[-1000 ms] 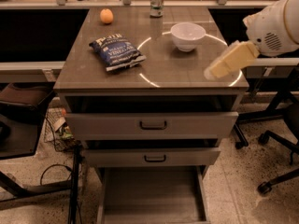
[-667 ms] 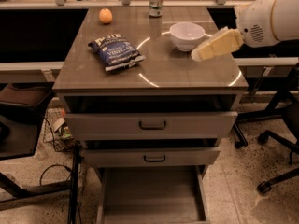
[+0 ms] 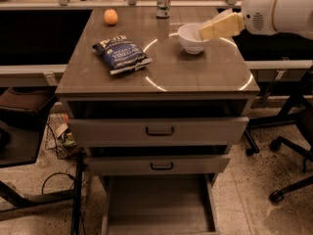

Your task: Place blue chip bag into bottom drawer

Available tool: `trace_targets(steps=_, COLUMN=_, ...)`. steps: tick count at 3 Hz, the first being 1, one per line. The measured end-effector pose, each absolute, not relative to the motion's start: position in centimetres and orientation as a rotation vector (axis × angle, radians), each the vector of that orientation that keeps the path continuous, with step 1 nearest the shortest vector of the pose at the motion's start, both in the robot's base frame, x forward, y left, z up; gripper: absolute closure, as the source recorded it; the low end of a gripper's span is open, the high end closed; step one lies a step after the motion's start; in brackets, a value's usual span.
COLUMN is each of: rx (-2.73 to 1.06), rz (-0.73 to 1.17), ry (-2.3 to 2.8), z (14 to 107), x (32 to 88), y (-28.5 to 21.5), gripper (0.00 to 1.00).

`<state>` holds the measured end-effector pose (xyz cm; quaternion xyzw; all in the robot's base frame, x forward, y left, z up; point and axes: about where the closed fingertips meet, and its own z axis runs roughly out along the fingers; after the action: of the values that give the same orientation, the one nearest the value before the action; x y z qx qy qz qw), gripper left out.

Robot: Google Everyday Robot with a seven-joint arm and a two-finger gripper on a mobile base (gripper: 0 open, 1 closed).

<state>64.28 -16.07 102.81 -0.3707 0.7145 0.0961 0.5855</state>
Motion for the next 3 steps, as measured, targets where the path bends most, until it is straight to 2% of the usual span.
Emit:
trace_targets(steps=1, rx=-0.868, rz=0.227, ry=1.668, z=102.7, x=64.2, y=-16.0, gripper=0.0)
trace_targets(steps=3, rx=-0.889, rz=0.319, ry=1.67, z=100.9, x=68.3, y=-11.3, gripper=0.0)
